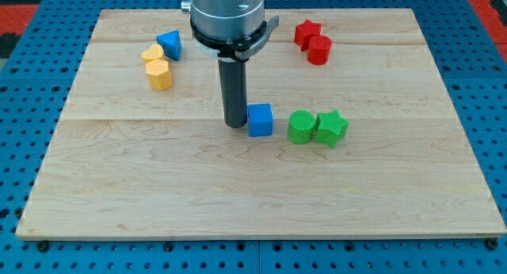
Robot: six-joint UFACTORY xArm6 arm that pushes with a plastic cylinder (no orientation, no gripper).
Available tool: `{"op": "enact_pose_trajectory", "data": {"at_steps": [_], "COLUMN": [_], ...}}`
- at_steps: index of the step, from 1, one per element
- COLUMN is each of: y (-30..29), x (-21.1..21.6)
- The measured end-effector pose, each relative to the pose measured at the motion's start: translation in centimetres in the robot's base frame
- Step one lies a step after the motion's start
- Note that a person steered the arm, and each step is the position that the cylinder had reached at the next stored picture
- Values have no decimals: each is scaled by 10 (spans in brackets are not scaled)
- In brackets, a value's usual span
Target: Point your arm to the green circle
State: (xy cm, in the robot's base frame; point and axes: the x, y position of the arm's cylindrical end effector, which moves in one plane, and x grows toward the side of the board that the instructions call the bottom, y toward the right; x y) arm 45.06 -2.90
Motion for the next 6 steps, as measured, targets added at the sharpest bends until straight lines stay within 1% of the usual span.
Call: {"op": "enact_pose_trajectory", "data": {"at_steps": [3, 4, 5, 6], "y": [-1, 5, 7, 40], "x": [1, 20, 66, 98]}}
